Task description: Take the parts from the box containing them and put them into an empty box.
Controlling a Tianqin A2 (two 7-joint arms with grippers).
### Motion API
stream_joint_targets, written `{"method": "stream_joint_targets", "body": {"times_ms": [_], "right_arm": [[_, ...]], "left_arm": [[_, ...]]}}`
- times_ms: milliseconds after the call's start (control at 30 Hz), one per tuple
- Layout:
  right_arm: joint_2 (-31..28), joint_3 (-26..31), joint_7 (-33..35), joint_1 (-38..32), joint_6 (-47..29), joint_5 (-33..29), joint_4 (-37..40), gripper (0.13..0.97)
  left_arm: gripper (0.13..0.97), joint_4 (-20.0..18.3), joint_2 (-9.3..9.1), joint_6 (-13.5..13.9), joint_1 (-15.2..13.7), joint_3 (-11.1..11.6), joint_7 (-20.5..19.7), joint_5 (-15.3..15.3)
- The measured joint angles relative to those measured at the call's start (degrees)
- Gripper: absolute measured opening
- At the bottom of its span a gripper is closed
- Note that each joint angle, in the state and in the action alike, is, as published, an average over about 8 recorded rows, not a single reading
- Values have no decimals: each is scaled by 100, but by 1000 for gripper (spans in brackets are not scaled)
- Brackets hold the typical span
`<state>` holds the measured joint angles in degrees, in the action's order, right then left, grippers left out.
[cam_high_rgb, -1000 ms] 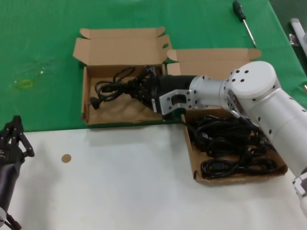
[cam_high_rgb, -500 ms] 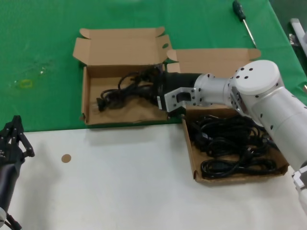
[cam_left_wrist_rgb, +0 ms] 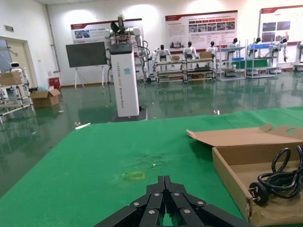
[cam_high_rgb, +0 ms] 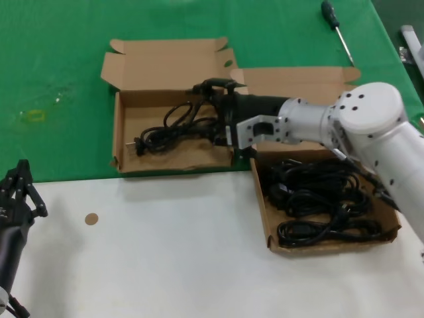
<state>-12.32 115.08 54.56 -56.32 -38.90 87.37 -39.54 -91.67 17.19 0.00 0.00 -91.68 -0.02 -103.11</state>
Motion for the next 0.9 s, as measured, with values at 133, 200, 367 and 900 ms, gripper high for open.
{"method": "stream_joint_targets", "body": {"times_ms": [133,200,367,900], "right_arm": [[-225,-35,-289,165,6,-7,-467,482],[-350,-55,-448,254,12,-14,-708,504],[-677,-119,-846,492,44,-32,-1288,638],[-1091,-233,-1355,865,105,-23,-1959,871]], "left_arm": [[152,0,0,0,0,0,0,0],[152,0,0,0,0,0,0,0],[152,0,0,0,0,0,0,0],[157,0,0,0,0,0,0,0]]}}
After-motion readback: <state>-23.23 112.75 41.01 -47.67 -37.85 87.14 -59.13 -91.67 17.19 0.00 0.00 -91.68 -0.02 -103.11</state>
